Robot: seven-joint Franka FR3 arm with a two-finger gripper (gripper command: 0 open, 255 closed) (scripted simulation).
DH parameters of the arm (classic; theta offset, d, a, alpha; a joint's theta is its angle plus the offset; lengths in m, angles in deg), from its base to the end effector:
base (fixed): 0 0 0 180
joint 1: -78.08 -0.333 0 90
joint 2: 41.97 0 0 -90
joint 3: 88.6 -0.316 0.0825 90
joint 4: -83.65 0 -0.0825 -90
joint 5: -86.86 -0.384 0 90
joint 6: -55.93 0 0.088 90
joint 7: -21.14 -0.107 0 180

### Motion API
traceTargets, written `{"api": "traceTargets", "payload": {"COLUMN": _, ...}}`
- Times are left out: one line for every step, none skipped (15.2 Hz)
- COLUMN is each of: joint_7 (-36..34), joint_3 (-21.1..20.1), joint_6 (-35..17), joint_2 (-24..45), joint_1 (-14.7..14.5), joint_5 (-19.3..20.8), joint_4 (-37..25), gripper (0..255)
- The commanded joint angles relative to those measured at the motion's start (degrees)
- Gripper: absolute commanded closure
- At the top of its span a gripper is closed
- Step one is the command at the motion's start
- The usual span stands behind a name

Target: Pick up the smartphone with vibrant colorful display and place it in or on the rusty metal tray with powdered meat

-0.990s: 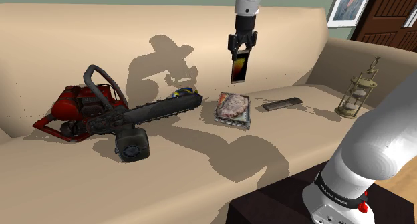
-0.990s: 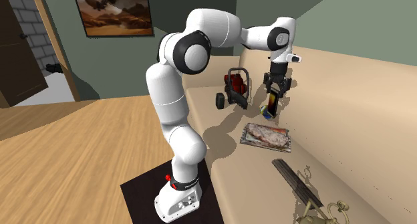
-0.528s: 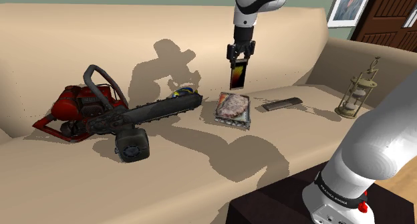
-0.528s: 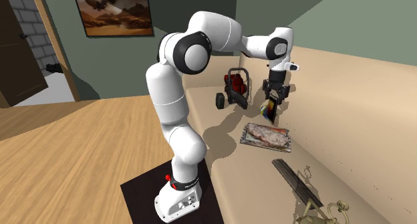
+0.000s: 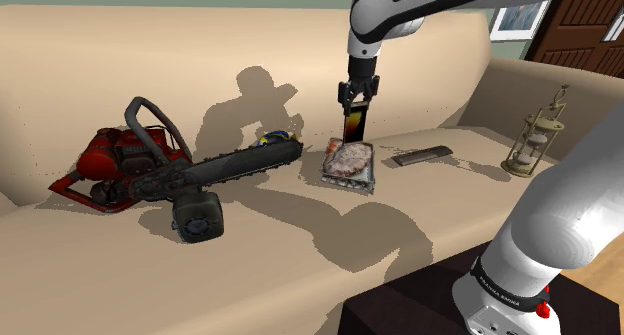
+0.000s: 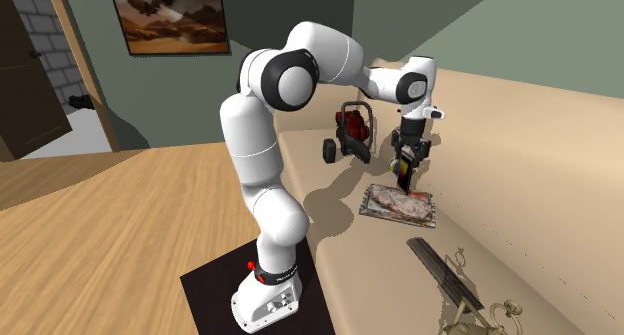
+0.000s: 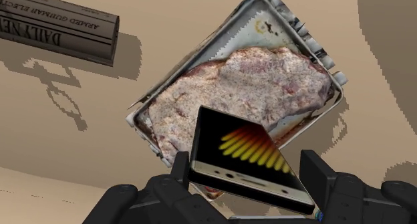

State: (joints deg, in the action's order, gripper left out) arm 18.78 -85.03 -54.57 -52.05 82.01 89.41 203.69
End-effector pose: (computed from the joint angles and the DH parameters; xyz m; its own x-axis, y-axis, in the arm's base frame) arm 0.4992 -0.0702 0.4987 0.9879 -0.1550 0.0102 -0.1552 -0.9874 0.0305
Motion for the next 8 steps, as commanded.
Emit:
{"api": "traceTargets", "payload": {"joint_7": -0.05, "joint_3": 0.02, "joint_6": -1.67, "joint_2": 0.23, "joint_1": 0.01, "joint_5": 0.02, "joint_4": 1.40, "gripper": 255}}
{"api": "traceTargets", "payload": {"joint_7": -0.06, "joint_3": 0.03, "joint_6": -2.36, "joint_2": 0.37, "joint_1": 0.02, "joint_5": 0.03, "joint_4": 1.95, "gripper": 255}}
{"api": "traceTargets", "payload": {"joint_7": -0.06, "joint_3": 0.03, "joint_6": -2.36, "joint_2": 0.36, "joint_1": 0.02, "joint_5": 0.03, "joint_4": 1.96, "gripper": 255}}
{"api": "traceTargets", "payload": {"joint_7": -0.06, "joint_3": 0.03, "joint_6": -2.36, "joint_2": 0.37, "joint_1": 0.02, "joint_5": 0.03, "joint_4": 1.95, "gripper": 255}}
{"api": "traceTargets", "payload": {"joint_7": -0.06, "joint_3": 0.03, "joint_6": -2.36, "joint_2": 0.37, "joint_1": 0.02, "joint_5": 0.03, "joint_4": 1.95, "gripper": 255}}
{"api": "traceTargets", "payload": {"joint_7": -0.06, "joint_3": 0.03, "joint_6": -2.36, "joint_2": 0.37, "joint_1": 0.02, "joint_5": 0.03, "joint_4": 1.95, "gripper": 255}}
{"api": "traceTargets", "payload": {"joint_7": -0.06, "joint_3": 0.03, "joint_6": -2.36, "joint_2": 0.37, "joint_1": 0.02, "joint_5": 0.03, "joint_4": 1.95, "gripper": 255}}
{"api": "traceTargets", "payload": {"joint_7": -0.06, "joint_3": 0.03, "joint_6": -2.36, "joint_2": 0.37, "joint_1": 0.02, "joint_5": 0.03, "joint_4": 1.95, "gripper": 255}}
